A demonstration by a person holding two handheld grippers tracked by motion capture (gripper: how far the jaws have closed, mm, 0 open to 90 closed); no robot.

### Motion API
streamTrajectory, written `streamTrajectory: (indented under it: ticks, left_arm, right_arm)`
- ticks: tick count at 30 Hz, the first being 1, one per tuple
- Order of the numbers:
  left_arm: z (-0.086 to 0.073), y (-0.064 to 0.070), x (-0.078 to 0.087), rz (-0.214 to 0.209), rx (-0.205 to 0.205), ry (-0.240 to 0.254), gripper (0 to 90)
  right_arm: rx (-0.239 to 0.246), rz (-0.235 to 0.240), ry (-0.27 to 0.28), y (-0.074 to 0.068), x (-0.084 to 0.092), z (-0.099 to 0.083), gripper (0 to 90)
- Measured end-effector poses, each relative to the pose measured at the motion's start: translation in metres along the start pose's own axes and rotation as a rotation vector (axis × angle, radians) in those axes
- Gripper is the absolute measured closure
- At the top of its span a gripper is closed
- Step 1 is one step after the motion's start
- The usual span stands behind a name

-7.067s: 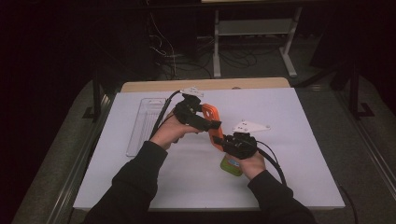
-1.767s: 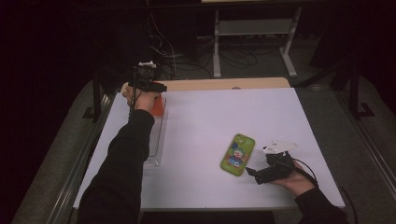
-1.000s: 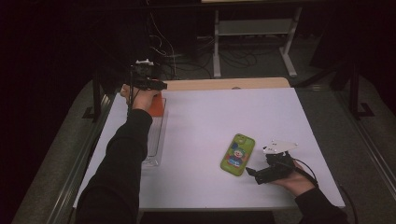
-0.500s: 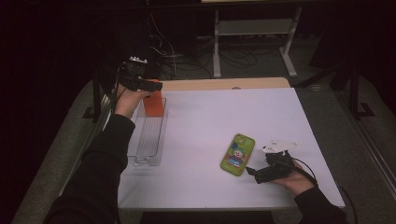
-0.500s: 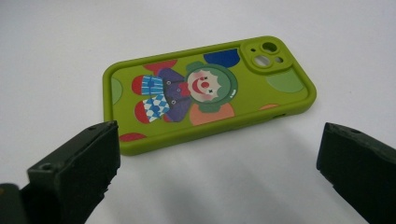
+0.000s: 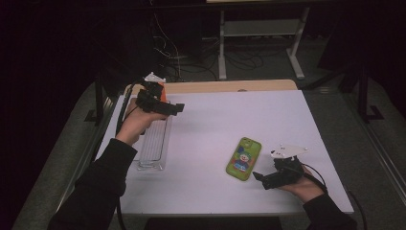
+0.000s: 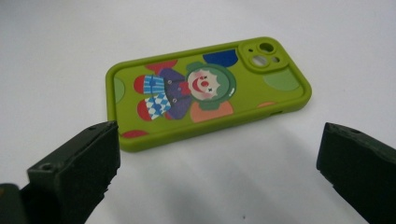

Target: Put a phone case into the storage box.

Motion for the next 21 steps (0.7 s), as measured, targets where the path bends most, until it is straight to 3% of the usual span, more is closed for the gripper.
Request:
streamTrajectory:
  ticks: [9,11,19,21]
  left_arm:
    - [-0.015,0.041,-0.014,-0.103,-0.091,-0.008,0.0]
    - [-0.019,0.050,-0.019,-0.132,-0.096,-0.010,0.0]
    - [-0.035,0.076,-0.031,-0.179,-0.151,-0.020,0.0]
    - [-0.042,0.082,-0.034,-0.199,-0.144,-0.022,0.0]
  right_arm:
    - [0.001,0.003,0.009,-0.003,0.004,-0.003,0.0]
    - [0.008,0.003,0.011,-0.003,0.005,-0.004,0.0]
    - [-0.001,0.011,0.011,-0.005,0.004,-0.004,0.0]
    - [0.020,0.008,0.002,-0.005,0.004,-0.005,0.0]
Point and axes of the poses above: each handheld gripper's, and its own axes: x roughly backward along the jaws, z roughly out of its top, y roughly to its right, the point moved 1 cm from there along -x, roughly forward along the jaws, and after that the axes turned 1 degree about -z, right-handed, at the moved point
